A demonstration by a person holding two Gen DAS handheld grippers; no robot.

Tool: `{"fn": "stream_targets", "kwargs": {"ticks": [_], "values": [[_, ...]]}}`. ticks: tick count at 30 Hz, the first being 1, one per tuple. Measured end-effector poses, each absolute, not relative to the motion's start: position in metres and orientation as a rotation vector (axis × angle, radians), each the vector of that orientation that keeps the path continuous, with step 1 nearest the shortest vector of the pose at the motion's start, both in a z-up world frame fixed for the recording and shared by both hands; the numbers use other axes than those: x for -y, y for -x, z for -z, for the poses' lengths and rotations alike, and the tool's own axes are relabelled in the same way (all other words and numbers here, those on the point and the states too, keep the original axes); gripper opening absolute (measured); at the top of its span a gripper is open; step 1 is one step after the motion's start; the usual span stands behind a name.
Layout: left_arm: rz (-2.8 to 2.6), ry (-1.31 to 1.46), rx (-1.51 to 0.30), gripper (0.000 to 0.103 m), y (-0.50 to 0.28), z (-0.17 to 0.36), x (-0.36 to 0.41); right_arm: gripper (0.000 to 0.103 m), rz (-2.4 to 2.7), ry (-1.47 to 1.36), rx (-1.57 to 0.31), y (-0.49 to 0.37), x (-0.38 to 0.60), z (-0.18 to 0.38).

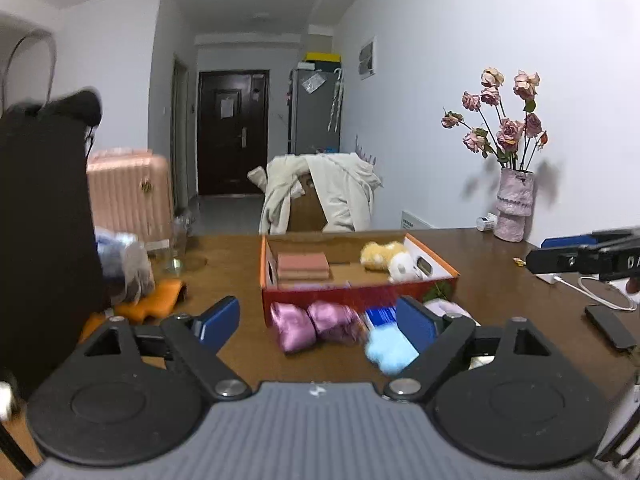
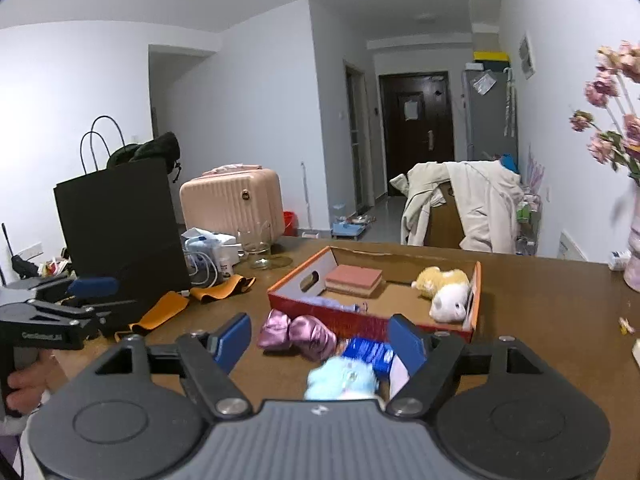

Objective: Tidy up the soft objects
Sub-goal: 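Lift both grippers out of the box and move them to the pink satin bow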

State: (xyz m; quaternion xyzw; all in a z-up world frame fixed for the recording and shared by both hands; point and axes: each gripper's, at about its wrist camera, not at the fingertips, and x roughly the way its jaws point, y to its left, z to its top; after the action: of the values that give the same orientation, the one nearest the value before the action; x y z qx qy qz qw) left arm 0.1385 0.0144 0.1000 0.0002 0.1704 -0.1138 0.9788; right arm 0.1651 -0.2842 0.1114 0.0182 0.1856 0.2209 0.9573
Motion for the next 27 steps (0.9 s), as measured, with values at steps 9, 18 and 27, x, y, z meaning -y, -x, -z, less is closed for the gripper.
{"fn": "stream_targets", "kwargs": {"ticks": [9,18,27], "values": [[0.172,0.045,-0.379,0.090,-0.083,-0.059,-0.018,0.081,-0.410,-0.102,-0.346,-0.088,0.278,-0.059],[0.149,0.032,-0.409,0.091,-0.091,-0.050,-0.016,0.081,-0.397,-0.167,-0.404,-0.082,0.279,-0.035],[0.126,0.059,-0.475,0.091,-0.141,-0.040,-0.023,0.069,-0.407,-0.215,-0.413,-0.137,0.275,-0.039]]}}
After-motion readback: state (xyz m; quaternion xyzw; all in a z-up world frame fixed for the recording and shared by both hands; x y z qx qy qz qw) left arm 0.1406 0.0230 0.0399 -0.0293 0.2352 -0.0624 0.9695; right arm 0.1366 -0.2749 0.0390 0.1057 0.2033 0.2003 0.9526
